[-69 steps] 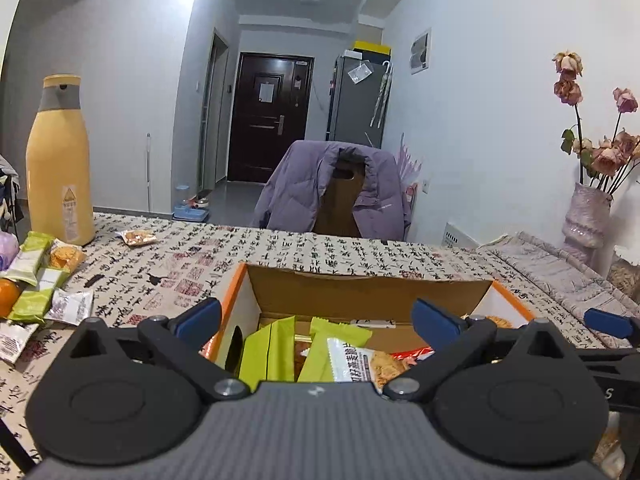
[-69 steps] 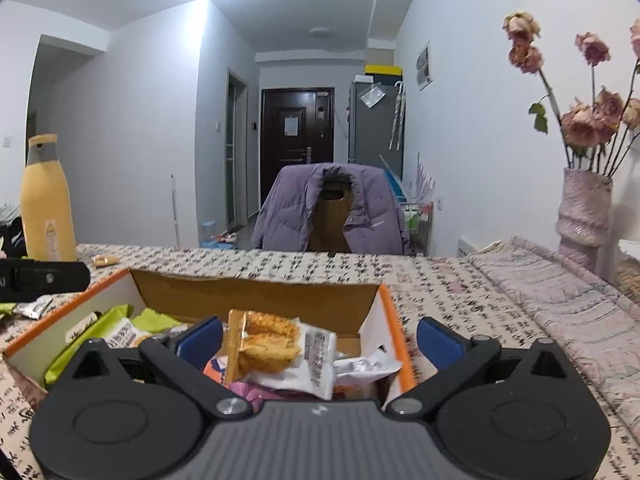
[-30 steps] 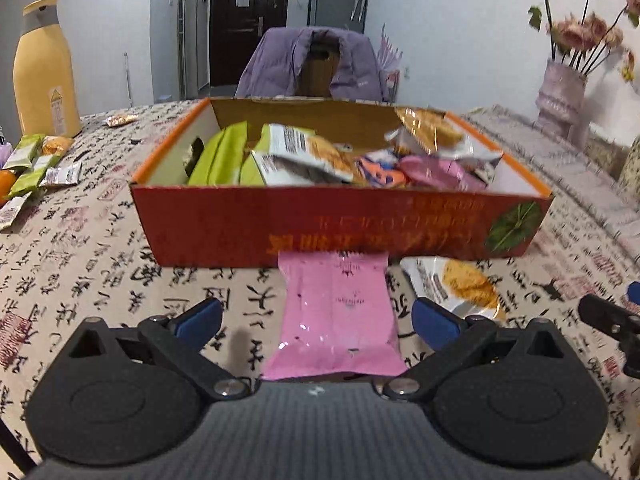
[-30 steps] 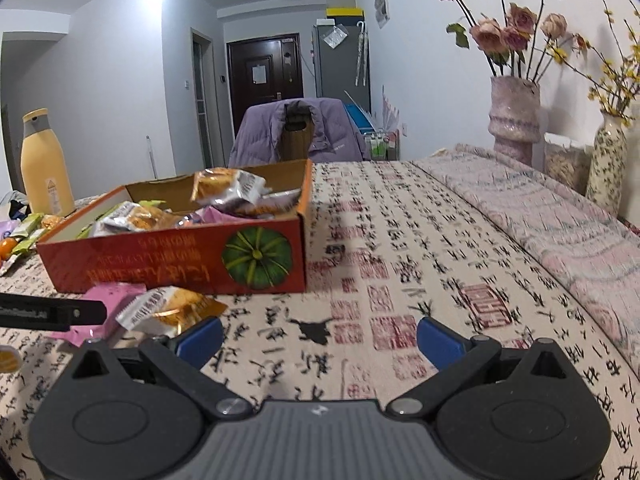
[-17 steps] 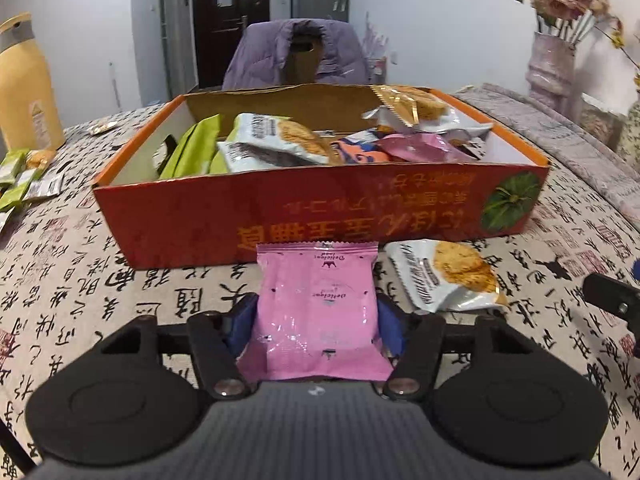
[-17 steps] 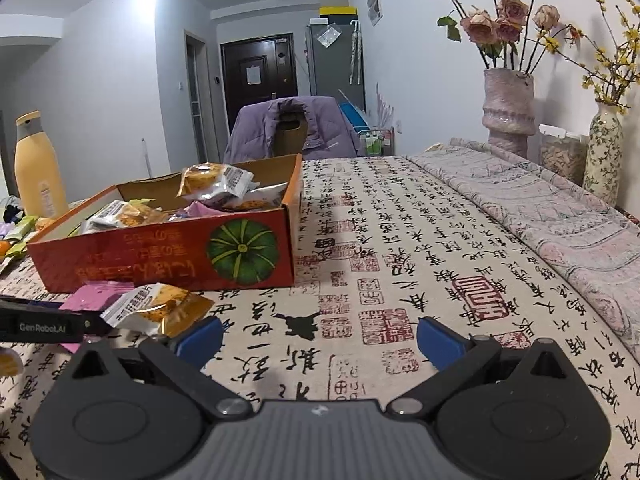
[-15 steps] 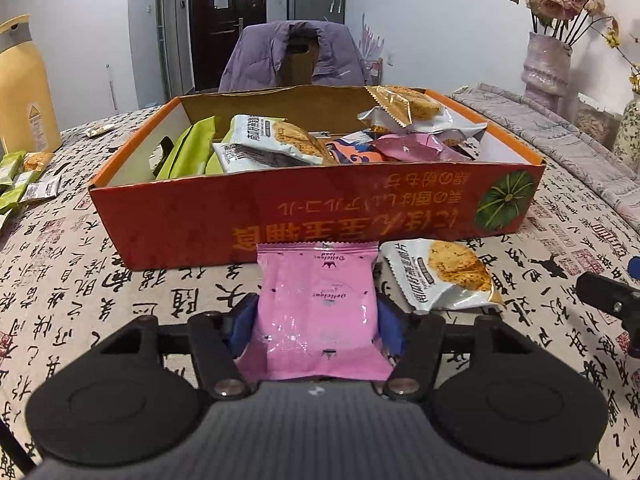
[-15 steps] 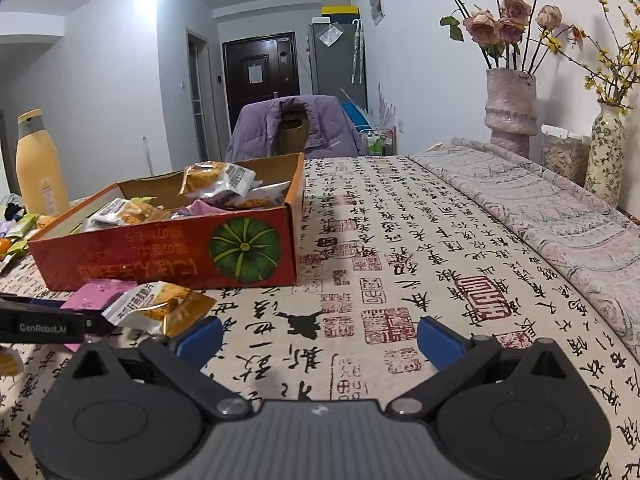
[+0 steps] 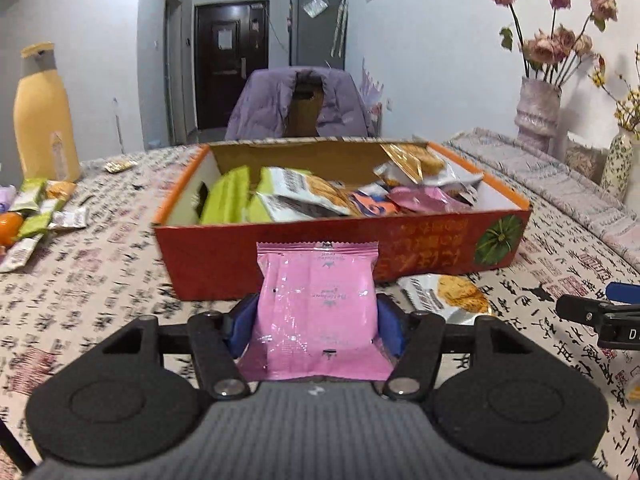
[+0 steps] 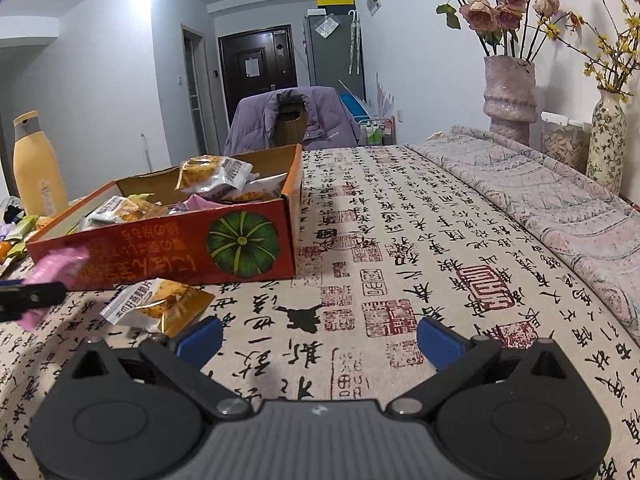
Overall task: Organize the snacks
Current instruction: 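Grasp the pink packet with the left gripper while the right moves to a cookie sachet, then grasp the white cookie sachet with the right gripper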
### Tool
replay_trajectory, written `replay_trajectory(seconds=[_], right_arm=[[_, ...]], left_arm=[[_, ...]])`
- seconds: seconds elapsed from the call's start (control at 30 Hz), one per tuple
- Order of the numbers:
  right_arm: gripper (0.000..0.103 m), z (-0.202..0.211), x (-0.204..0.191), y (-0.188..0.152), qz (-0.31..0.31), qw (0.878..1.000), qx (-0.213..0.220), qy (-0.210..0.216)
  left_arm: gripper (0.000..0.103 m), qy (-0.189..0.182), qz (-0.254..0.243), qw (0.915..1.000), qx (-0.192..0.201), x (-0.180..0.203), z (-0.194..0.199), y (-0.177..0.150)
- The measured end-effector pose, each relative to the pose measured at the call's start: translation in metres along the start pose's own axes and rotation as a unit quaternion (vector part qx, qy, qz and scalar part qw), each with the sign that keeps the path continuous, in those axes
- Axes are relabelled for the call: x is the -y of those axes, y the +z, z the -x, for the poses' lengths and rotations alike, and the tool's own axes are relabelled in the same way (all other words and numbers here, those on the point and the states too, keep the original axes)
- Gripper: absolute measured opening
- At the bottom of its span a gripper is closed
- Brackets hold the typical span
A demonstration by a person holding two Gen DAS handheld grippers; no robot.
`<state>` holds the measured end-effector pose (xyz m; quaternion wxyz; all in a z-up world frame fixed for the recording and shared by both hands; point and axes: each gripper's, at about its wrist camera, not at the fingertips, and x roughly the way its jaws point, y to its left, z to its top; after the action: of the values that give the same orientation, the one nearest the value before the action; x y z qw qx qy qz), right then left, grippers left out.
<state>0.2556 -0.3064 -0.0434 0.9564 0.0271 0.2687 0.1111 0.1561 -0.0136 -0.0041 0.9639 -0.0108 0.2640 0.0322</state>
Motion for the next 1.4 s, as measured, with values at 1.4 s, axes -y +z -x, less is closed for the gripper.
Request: replay_trajectory(seconds=[1.4], right_arm=[[0.103,-0.085,-0.122,0.030,0.069,0.993,-0.090,0.015]], left_arm=[[0.063,0.008,0.058,0.9979,0.027,-0.053,0.001,-0.012]])
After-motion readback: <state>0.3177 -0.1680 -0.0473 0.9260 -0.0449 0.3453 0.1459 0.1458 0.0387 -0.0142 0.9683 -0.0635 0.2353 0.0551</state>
